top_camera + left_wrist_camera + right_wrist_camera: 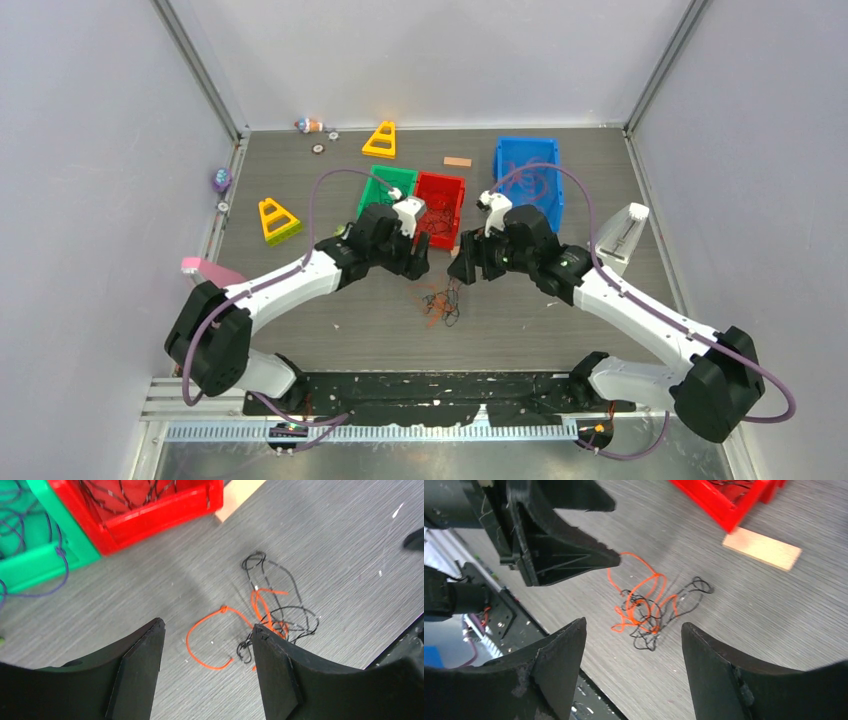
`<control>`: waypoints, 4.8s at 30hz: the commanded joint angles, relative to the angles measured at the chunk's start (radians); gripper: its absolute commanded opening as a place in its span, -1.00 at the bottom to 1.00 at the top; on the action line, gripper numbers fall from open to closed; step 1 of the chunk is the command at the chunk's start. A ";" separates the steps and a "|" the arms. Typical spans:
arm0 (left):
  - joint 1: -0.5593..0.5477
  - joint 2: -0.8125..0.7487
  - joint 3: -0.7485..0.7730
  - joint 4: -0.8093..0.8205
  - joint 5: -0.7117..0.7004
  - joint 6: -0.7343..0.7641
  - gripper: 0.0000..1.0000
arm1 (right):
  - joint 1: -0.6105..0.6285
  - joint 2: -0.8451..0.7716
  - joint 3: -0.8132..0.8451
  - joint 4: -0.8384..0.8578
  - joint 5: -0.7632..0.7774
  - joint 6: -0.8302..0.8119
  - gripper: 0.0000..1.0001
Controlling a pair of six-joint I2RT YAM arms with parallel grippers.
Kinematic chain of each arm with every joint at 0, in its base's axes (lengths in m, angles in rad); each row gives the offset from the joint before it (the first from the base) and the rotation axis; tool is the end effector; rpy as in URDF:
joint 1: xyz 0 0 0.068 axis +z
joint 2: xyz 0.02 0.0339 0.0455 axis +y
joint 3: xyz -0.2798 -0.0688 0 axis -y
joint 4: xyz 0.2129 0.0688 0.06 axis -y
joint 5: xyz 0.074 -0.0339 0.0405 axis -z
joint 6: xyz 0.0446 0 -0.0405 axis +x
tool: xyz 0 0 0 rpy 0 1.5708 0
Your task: Untangle the cables
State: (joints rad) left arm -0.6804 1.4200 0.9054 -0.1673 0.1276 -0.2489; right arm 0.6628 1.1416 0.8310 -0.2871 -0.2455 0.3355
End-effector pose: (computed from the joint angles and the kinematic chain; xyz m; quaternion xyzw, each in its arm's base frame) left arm 0.2177 -0.1835 0.2630 0.2197 0.8743 -0.2437 0.3578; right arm 0.1680 0.1449 0.2940 -0.1994 0.8563 0.3172 0.3556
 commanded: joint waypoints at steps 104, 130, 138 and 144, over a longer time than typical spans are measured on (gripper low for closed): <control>0.584 -0.691 -0.115 -0.403 -0.422 -0.374 -1.00 | -0.464 -0.392 -0.025 0.002 0.305 0.059 -0.89; 0.584 -0.652 0.148 -0.519 -0.204 -0.120 -1.00 | -0.057 0.455 0.667 0.116 0.444 -0.060 -0.89; 0.583 -0.659 0.127 -0.480 -0.144 -0.114 -1.00 | -0.052 0.691 0.731 0.085 0.474 -0.075 -0.89; 0.582 -0.607 0.148 -0.487 -0.070 -0.129 -1.00 | -0.051 0.841 0.767 0.008 0.493 -0.092 -0.89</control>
State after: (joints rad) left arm -0.0998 0.7864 1.0168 -0.6857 -0.0196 -0.3813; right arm 0.6056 1.9209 1.5276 -0.2310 0.2176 0.2714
